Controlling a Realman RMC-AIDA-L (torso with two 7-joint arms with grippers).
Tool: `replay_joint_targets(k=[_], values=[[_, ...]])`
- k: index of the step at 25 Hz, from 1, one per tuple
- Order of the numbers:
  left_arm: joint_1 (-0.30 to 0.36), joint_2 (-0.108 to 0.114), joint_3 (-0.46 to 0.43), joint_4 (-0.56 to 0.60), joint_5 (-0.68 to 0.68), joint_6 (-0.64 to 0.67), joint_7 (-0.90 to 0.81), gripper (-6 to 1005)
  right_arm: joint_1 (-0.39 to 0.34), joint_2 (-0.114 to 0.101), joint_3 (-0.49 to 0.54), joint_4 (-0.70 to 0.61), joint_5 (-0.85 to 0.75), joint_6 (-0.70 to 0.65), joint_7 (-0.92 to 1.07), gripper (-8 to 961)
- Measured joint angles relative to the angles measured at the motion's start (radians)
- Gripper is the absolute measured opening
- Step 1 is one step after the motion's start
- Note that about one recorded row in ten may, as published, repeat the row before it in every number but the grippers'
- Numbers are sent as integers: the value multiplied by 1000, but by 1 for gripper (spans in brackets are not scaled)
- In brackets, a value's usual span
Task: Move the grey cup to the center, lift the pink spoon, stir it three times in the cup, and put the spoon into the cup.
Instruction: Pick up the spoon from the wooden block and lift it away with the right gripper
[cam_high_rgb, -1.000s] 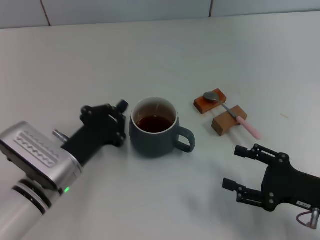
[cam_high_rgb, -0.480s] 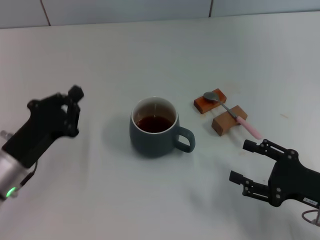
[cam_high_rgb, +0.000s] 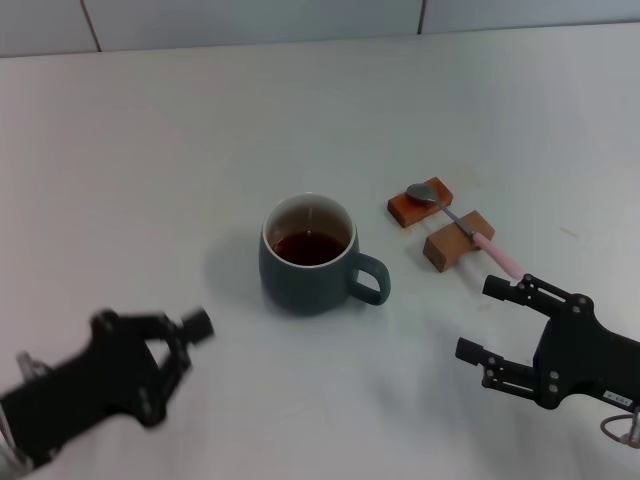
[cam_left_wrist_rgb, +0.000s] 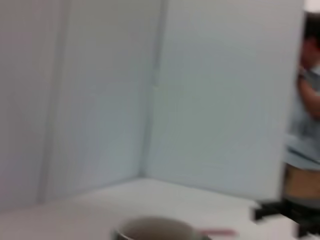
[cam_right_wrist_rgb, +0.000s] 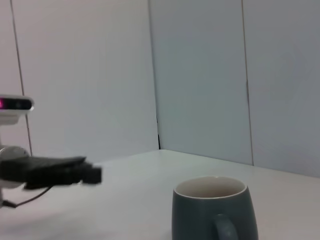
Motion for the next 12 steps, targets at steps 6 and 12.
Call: replay_joint_targets(k=[6, 12], values=[[1, -42, 99, 48, 1, -2, 19, 85, 4, 1, -4, 0, 0, 3, 0, 784], [8, -42, 101, 46, 0, 0, 22, 90, 3, 1, -3, 0, -2, 8, 0, 784]])
